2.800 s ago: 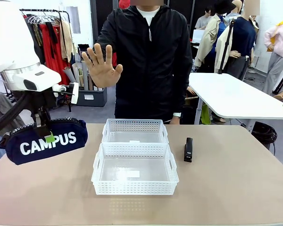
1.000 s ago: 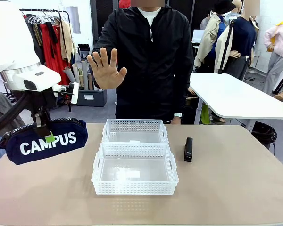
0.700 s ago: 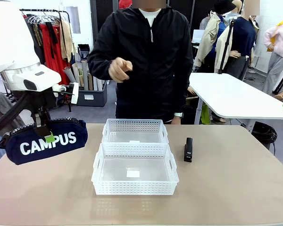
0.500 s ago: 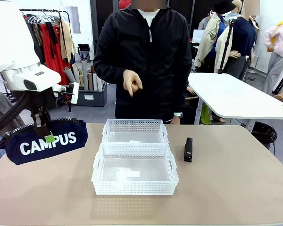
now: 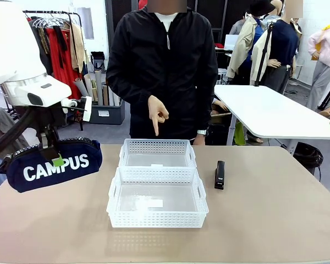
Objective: Distribute items into two baskets.
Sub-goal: Place the picked Pencil pouch into the Organizing basket as instructed by the person.
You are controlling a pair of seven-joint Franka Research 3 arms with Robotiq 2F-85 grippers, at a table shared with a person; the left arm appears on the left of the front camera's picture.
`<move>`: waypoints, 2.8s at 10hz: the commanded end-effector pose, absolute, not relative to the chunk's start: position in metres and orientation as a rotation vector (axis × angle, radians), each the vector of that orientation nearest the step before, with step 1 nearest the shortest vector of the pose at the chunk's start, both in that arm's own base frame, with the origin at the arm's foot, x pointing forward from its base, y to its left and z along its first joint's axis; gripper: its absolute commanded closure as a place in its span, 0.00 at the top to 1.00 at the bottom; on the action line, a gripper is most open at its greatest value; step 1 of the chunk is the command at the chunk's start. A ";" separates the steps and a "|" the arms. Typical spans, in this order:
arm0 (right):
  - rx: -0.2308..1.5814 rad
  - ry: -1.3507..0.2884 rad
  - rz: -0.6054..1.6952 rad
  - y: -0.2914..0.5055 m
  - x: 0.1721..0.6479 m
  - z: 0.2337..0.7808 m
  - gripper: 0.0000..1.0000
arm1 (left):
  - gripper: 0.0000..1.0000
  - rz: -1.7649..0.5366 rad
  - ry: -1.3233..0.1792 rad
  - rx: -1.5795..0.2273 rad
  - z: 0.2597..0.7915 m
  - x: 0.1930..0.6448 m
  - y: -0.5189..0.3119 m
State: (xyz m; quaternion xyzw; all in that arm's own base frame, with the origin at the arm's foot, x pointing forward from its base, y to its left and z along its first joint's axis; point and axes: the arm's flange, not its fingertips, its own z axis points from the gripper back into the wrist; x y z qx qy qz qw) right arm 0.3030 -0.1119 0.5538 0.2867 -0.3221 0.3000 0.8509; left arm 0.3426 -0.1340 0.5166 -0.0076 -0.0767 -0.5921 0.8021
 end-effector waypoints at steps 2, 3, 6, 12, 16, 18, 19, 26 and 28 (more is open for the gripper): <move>0.611 -0.690 0.645 -0.112 0.303 0.556 1.00 | 0.00 -1.260 -0.169 -0.010 0.519 0.343 -0.131; 0.611 -0.690 0.645 -0.112 0.303 0.556 1.00 | 0.00 -1.260 -0.169 -0.010 0.519 0.343 -0.131; 0.611 -0.690 0.645 -0.112 0.303 0.556 1.00 | 0.00 -1.269 -0.164 -0.016 0.517 0.343 -0.134; 0.611 -0.690 0.645 -0.112 0.303 0.556 1.00 | 0.00 -1.296 -0.200 -0.030 0.528 0.426 -0.142; 0.611 -0.690 0.645 -0.112 0.303 0.556 1.00 | 0.00 -1.362 -0.164 -0.017 0.527 0.485 -0.171; 0.611 -0.690 0.645 -0.112 0.303 0.556 1.00 | 0.00 -1.375 -0.167 -0.027 0.528 0.506 -0.188; 0.611 -0.690 0.645 -0.112 0.303 0.556 1.00 | 0.00 -1.384 -0.161 -0.025 0.525 0.518 -0.198; 0.611 -0.690 0.645 -0.112 0.303 0.556 1.00 | 0.00 -1.460 -0.152 -0.073 0.499 0.568 -0.275; 0.611 -0.690 0.645 -0.112 0.303 0.556 1.00 | 0.00 -1.475 -0.153 -0.079 0.493 0.583 -0.294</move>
